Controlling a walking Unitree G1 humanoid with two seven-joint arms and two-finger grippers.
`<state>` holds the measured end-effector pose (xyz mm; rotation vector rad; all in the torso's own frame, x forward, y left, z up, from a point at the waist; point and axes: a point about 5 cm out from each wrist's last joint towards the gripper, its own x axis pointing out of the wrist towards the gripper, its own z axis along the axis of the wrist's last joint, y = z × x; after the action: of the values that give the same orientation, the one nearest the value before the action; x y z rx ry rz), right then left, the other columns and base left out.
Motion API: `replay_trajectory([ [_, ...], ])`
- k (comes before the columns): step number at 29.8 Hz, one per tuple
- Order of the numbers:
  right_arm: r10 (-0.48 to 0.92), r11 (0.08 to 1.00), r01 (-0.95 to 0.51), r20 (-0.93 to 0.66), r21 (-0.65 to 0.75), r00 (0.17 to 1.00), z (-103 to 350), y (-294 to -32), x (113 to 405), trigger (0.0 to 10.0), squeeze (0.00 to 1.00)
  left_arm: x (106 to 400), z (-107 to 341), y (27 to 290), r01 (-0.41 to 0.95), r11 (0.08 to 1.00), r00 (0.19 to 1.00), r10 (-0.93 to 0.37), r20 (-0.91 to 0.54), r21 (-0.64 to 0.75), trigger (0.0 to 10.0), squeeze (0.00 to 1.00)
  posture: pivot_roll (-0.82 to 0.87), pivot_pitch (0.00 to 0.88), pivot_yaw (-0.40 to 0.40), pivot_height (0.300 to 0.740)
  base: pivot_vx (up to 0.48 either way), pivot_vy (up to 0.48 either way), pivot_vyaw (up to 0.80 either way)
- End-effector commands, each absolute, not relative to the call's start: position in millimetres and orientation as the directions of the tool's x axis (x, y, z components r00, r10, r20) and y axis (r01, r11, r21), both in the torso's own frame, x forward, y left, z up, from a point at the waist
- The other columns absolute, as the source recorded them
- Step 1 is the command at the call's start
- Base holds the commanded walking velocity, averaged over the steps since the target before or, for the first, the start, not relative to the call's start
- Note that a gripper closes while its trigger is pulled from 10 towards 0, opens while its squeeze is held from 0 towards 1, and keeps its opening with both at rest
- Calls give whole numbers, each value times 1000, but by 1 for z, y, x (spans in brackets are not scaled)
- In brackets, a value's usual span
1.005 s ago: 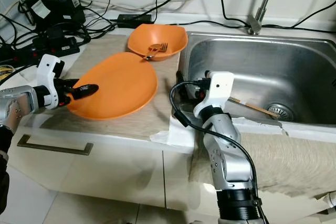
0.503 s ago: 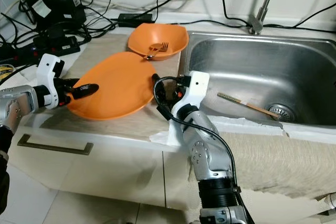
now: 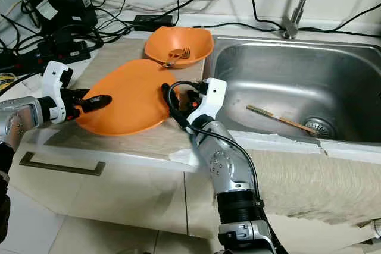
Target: Kitchen organization
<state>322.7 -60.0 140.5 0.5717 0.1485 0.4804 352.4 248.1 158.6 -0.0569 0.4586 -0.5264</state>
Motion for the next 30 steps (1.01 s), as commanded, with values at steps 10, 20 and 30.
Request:
replay_trajectory([
  [10, 512, 722, -403, -42, 563, 858, 135, -50, 325, 0, 0, 347, 143, 246, 462, 863, 731, -501, -464, -204, 10000, 0, 30, 0, 41, 736, 0, 0, 0],
  [20, 525, 750, -428, -62, 504, 849, 136, -48, 324, 0, 0, 347, 144, 246, 461, 864, 733, -499, -462, -203, 10000, 0, 30, 0, 40, 736, 0, 0, 0],
  [30, 526, 769, -428, -91, 474, 846, 133, -49, 323, 0, 0, 347, 144, 244, 469, 860, 730, -506, -459, -200, 10000, 0, 26, 0, 39, 736, 0, 0, 0],
])
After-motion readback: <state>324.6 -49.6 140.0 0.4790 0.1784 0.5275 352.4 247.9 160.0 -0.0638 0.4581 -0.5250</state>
